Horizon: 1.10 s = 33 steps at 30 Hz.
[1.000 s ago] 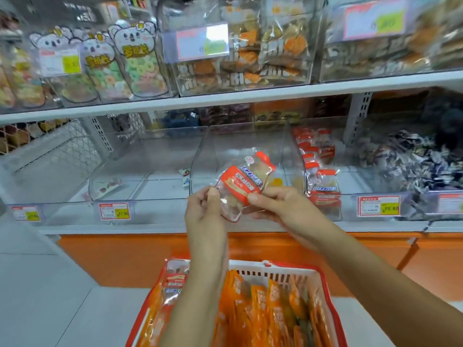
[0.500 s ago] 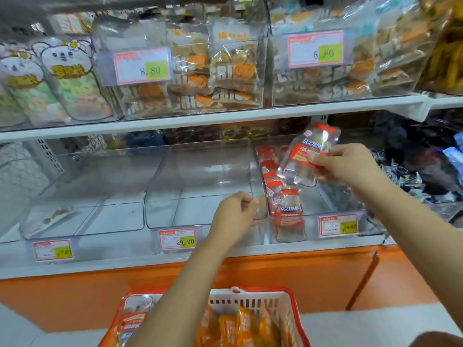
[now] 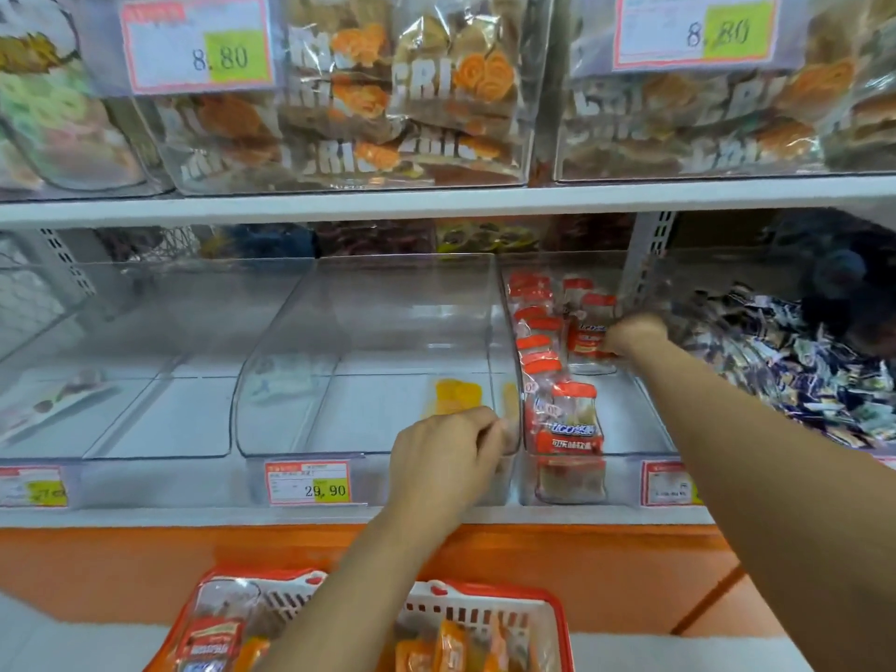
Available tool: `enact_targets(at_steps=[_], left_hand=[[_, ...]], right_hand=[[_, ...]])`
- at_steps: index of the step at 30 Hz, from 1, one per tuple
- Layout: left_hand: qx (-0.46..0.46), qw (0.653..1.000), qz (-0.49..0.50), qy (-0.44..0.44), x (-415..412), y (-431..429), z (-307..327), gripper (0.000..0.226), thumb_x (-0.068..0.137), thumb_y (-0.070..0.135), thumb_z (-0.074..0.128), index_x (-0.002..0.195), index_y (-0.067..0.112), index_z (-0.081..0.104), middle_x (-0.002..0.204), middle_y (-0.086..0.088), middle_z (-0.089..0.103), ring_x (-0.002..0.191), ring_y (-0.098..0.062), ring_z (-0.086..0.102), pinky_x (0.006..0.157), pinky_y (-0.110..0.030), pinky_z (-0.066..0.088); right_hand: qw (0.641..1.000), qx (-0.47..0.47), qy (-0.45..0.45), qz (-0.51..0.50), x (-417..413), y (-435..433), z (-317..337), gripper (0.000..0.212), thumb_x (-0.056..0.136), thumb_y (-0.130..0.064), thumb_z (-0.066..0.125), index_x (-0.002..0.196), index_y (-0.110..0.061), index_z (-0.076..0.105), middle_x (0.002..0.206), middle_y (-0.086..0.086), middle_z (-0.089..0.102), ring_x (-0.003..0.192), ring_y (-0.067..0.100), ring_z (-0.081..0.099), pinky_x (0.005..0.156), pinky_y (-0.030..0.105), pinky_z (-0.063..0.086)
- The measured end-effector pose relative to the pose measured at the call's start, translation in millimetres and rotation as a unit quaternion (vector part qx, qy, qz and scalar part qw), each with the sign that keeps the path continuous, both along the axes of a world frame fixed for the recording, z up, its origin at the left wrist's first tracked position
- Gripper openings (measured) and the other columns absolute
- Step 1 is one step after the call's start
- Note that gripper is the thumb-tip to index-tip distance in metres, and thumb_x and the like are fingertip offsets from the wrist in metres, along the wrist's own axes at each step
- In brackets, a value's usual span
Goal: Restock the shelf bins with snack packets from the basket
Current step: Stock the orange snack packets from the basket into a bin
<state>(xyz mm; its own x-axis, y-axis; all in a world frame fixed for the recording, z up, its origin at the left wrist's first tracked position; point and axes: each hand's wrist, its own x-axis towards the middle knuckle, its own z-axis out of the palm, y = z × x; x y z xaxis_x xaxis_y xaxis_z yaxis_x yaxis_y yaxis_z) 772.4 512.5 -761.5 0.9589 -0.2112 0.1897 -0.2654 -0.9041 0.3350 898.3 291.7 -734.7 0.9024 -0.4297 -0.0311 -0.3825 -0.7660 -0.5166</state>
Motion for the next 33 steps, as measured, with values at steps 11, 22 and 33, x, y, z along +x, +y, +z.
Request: enact_targets(at_steps=[11,22,33], left_hand=[[0.046,0.999,0.008,-0.010,-3,0,0,0.044,0.099,0.051,0.026,0.095,0.029,0.063,0.089,0.008,0.069,0.086,-0.014,0.061,0.074,-0.027,0.045],[0.008,0.999,-0.018,-0.049,-10,4,-8,0.044,0.099,0.042,0.025,0.106,0.025,0.065,0.103,0.003,0.070,0.099,-0.022,0.062,0.082,-0.033,0.047],[-0.060,0.996,-0.052,-0.049,-114,119,-96,0.076,0.094,0.011,0.047,0.148,0.030,-0.002,0.156,0.014,-0.009,0.144,-0.004,0.006,0.116,-0.022,0.017]], right_hand=[[1.000,0.011,0.016,-0.019,9,6,-6,0.026,0.095,-0.010,0.048,0.114,0.005,0.058,0.120,0.021,0.059,0.112,0.032,0.057,0.088,0.032,0.046],[0.961,0.001,-0.238,0.138,-108,56,33,0.036,0.090,-0.030,0.060,0.064,-0.006,0.059,0.067,0.007,0.061,0.071,0.026,0.058,0.066,0.031,0.043],[0.949,-0.060,-0.013,0.309,-209,137,-85,0.035,0.093,-0.043,0.055,0.067,-0.022,0.045,0.066,-0.004,0.053,0.063,0.012,0.051,0.051,0.023,0.034]])
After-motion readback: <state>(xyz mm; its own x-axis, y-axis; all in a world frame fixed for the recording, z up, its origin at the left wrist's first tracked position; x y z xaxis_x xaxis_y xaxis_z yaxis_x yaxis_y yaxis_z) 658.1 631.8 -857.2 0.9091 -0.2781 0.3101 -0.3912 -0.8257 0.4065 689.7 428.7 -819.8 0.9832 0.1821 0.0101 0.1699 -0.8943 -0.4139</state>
